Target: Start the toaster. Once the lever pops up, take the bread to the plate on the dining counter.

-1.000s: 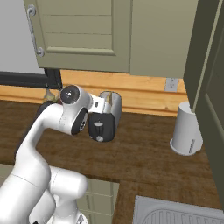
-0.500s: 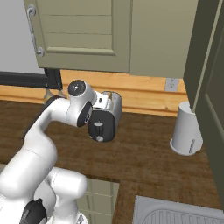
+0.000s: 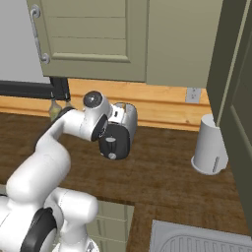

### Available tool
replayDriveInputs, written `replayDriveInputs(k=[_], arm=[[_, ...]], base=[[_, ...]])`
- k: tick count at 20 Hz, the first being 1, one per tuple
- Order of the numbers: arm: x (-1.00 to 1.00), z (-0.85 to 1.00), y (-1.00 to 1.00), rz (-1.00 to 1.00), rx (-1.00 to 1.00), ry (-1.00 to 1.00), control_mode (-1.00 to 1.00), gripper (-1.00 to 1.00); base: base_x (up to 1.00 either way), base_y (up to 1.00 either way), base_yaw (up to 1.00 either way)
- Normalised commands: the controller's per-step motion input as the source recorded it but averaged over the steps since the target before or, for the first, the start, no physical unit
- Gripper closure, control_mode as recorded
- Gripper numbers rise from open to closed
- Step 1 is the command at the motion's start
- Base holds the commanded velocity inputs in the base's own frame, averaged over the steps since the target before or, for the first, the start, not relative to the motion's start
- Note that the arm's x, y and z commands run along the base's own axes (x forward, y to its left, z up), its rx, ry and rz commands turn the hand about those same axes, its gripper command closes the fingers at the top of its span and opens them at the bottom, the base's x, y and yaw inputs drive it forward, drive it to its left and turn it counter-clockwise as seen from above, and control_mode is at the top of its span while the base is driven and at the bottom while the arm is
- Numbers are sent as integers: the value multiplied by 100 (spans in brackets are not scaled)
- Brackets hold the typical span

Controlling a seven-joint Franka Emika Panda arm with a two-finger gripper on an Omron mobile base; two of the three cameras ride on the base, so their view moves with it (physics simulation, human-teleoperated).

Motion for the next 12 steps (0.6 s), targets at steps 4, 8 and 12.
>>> replayDriveInputs(k=[4,8,12], arm=[[29,-15,0,0,5,3,-100,-100],[28,-10,-1,0,4,0,-100,-100],[30,-11,-3,0,3,0,-100,-100]], base=[[0,0,0],[0,0,0],[0,0,0]])
